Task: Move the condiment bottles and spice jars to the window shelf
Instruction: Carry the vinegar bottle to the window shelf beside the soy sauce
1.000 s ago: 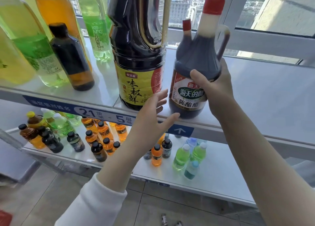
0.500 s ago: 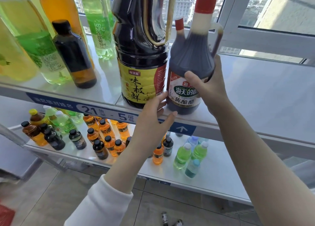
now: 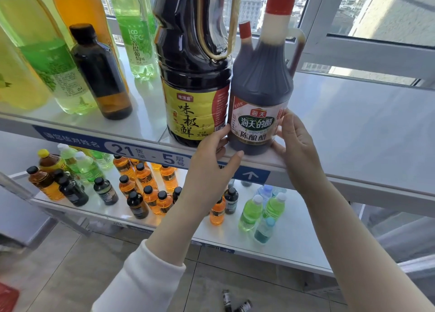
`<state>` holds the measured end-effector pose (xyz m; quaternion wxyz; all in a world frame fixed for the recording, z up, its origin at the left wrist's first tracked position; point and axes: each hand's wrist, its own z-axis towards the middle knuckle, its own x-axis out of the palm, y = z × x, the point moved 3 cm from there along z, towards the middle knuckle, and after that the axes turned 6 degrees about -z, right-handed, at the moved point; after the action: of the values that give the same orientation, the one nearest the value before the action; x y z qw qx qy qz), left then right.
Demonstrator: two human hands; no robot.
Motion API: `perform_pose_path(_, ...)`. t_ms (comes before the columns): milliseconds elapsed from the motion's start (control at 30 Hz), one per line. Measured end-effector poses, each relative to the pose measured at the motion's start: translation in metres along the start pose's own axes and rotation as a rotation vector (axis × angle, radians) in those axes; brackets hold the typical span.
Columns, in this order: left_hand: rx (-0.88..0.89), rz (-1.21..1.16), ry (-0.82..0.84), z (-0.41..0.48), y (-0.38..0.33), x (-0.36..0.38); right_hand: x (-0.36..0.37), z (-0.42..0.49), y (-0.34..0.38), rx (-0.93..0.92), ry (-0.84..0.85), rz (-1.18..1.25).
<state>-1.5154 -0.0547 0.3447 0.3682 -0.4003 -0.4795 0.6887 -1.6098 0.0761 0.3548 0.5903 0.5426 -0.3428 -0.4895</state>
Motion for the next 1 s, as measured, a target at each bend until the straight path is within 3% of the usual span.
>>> perform_pose_path(567,0.051,0.021,-0.017,-0.003,0.002,0.001,0.007,-0.008,0.009,-0.038,0.01,-0.083)
perform_pose_path(700,0.172,0.071,-0.029,-0.017,-0.001,-0.007,0.005,-0.04,0.007,-0.09,-0.176,-0.152)
perform_pose_path(833,0.39,0.143,0.013,-0.053,0.013,-0.003,-0.002,-0.12,-0.028,-0.291,-0.474,-0.489)
perform_pose_path(900,0.423,0.191,0.142,-0.075,0.032,0.01,-0.004,-0.163,-0.061,-0.278,-0.463,-0.739)
perform_pose_path(1000,0.392,0.306,0.362,-0.111,0.069,0.034,-0.006,-0.225,-0.113,-0.113,-0.38,-1.049)
